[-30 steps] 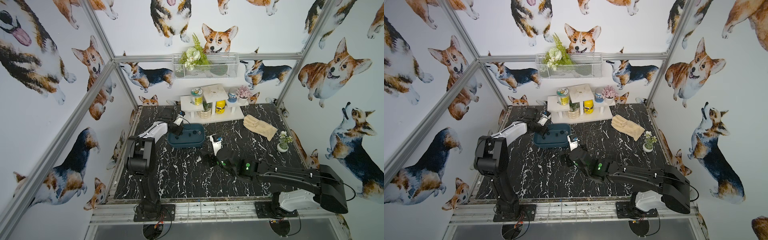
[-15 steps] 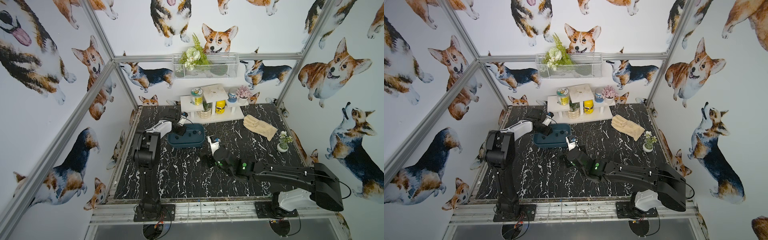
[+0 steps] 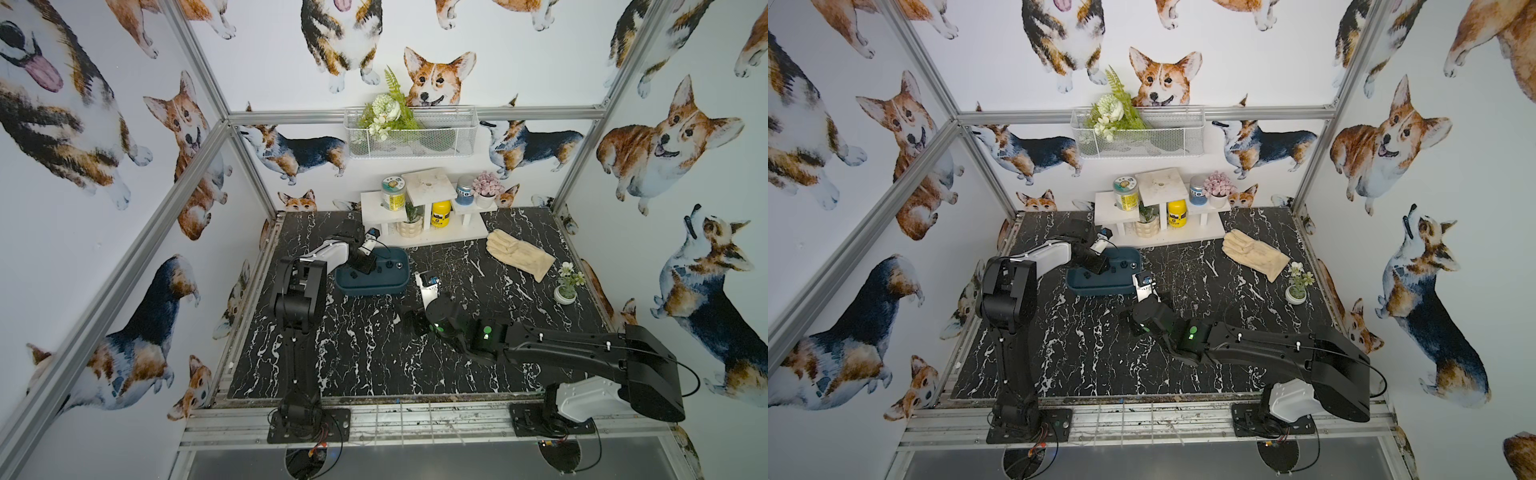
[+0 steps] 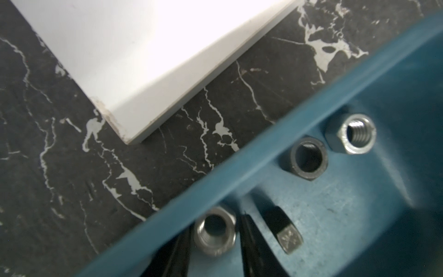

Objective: Put the nuts on the desktop into the storage box
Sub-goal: Place the nut in the storage box, then pick up the nut from the center of the board.

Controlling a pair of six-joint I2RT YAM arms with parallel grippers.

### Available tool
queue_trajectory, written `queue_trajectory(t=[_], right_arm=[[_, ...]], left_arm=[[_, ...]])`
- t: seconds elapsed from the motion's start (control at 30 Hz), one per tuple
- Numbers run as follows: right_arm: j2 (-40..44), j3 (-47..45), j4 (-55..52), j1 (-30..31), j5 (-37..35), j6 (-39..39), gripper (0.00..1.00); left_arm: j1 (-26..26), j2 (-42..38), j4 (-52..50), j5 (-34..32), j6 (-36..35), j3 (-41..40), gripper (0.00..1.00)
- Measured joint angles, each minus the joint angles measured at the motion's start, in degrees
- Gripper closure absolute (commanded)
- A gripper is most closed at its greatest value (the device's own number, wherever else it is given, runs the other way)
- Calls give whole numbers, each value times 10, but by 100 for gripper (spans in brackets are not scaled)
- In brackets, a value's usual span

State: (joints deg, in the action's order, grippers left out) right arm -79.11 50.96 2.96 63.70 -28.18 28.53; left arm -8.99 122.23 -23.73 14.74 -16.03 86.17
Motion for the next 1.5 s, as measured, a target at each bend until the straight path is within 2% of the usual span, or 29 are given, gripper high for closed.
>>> queue_trajectory(t=[0.3, 0.5, 0.63, 0.73, 0.87, 1.0, 1.17, 1.3, 1.5], right_arm=[[-4, 0, -18, 0, -16, 10, 0], [-24, 17, -52, -9, -22, 15, 0], [-50, 31, -78, -49, 14, 47, 7], [-80, 40, -105, -79, 45, 76, 7], [-144, 94, -161, -83, 78, 101, 9], [-241, 202, -242, -83, 75, 141, 17], [-333, 303, -343, -75, 31, 205, 29], [-367, 339, -388, -75, 10, 246, 36], [-378, 337, -398, -82, 10, 279, 47]], left_arm=[[0, -62, -9, 14, 1, -26, 46], [1, -151, -22, 35, -4, -63, 43], [12, -229, -35, 63, -23, -112, 40], [34, -281, -54, 92, -35, -145, 34], [56, -366, -84, 128, -70, -207, 28], [59, -438, -121, 152, -120, -260, 26], [60, -515, -153, 175, -181, -328, 25], [60, -564, -162, 184, -212, -369, 24], [60, -575, -173, 171, -233, -398, 24]])
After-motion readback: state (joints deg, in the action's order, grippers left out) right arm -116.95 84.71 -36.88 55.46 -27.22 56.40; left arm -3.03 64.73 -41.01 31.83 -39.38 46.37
